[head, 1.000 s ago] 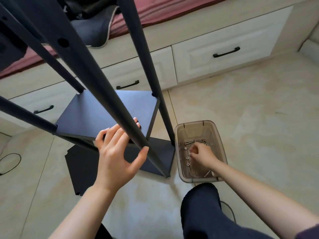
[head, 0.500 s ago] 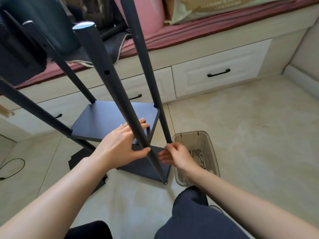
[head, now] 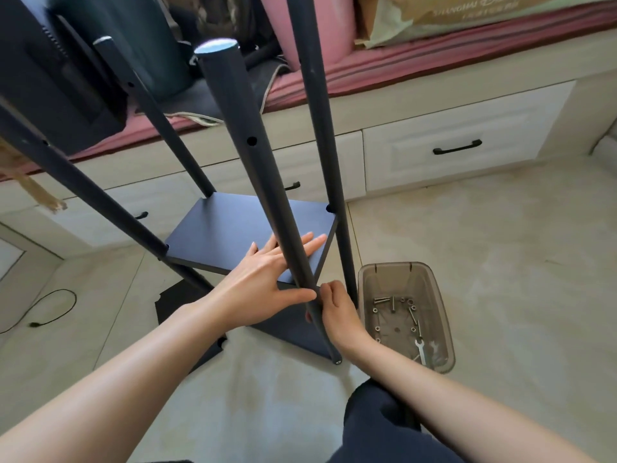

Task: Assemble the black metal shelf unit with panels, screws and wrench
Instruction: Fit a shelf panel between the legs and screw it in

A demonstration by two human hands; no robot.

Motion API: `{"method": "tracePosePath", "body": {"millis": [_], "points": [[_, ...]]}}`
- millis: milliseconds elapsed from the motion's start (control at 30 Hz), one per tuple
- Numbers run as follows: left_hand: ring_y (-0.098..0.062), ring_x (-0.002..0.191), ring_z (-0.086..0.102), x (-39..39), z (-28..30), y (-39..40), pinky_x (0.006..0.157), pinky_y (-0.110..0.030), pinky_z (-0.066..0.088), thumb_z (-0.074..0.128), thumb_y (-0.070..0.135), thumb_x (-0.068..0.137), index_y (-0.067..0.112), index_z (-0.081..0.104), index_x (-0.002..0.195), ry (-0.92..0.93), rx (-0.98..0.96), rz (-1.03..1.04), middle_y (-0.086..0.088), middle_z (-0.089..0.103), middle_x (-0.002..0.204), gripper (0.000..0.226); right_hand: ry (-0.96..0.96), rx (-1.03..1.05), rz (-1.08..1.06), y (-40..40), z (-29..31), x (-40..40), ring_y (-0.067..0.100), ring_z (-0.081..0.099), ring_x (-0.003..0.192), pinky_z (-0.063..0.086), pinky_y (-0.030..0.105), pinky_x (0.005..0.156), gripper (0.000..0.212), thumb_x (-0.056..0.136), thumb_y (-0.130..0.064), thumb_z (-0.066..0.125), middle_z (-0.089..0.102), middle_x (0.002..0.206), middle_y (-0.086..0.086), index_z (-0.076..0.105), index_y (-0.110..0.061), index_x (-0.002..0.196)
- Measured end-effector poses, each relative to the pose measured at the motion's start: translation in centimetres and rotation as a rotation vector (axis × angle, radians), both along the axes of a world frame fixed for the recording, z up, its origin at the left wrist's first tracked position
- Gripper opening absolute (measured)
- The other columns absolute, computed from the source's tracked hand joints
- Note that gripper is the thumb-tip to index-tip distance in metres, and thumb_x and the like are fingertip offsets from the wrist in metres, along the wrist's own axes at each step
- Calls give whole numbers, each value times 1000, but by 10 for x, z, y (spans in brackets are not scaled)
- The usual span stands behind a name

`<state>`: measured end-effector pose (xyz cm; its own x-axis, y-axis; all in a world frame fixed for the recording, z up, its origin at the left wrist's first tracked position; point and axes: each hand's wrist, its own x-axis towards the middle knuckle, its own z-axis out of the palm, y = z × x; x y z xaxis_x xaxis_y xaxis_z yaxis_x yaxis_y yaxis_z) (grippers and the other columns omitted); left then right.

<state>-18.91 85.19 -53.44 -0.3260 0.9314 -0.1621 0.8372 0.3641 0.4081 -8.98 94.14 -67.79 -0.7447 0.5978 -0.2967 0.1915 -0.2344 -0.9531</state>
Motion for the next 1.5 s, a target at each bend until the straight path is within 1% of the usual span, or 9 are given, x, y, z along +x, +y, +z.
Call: {"method": "tracePosePath", "body": {"millis": [267,533,667,833,967,1067,1167,1300,1500], "points": [[-18,144,37,-27,30,-30,122,-54,23,68,41,94,74,12,136,-108,43,143,15,41,155,77,137,71,-75,-26,22,-24,12,62,64,46,17,56,18,106,-29,33,61,85,18,44,-17,96],[15,137,22,-65,45,-85,115,-26,20,69,37,93,53,19,154,-290,158,255,32,26,156,81,240,39,-3,-50,63,-45,28,70,73,54,22,59,14,105,-23,39,63,81,22,46,-11,100],[8,135,23,-71,45,-120,115,-33,22,68,38,93,56,17,152,-315,236,338,31,26,155,81,215,65,12,-67,70,-62,15,68,57,56,24,56,20,106,-22,38,58,61,0,47,-4,106],[4,138,27,-74,44,-167,117,-37,27,67,39,93,69,13,139,-308,331,439,33,33,145,77,81,99,17,-88,77,-90,18,71,60,50,16,52,24,106,-31,33,62,73,14,50,-14,106],[10,135,37,-83,37,-212,116,-32,31,67,39,91,64,22,138,-354,425,506,38,43,137,70,72,216,81,-110,85,-113,25,72,70,52,32,68,21,105,-33,35,68,71,13,50,-18,104],[5,144,32,-87,26,-248,119,-28,33,66,47,84,62,31,136,-372,518,537,28,34,157,64,78,300,154,-131,92,-127,25,70,67,50,21,55,21,106,-30,36,67,76,19,50,-14,108],[9,141,35,-90,12,-281,116,-25,36,68,52,80,65,39,132,-410,634,602,34,36,153,61,100,377,205,-153,99,-141,15,67,54,48,16,45,19,105,-27,40,61,70,12,51,-12,110],[6,136,44,-86,-14,-320,114,-28,41,71,48,79,58,44,135,-503,765,714,32,41,151,63,83,521,268,-184,101,-153,15,66,60,51,25,56,20,105,-30,40,62,72,8,53,-15,108],[6,134,46,-75,-51,-349,107,-15,42,73,42,79,59,49,130,-608,897,785,29,46,149,58,102,619,268,-213,91,-157,5,66,61,48,12,52,13,104,-29,42,65,68,2,52,-21,105]]}}
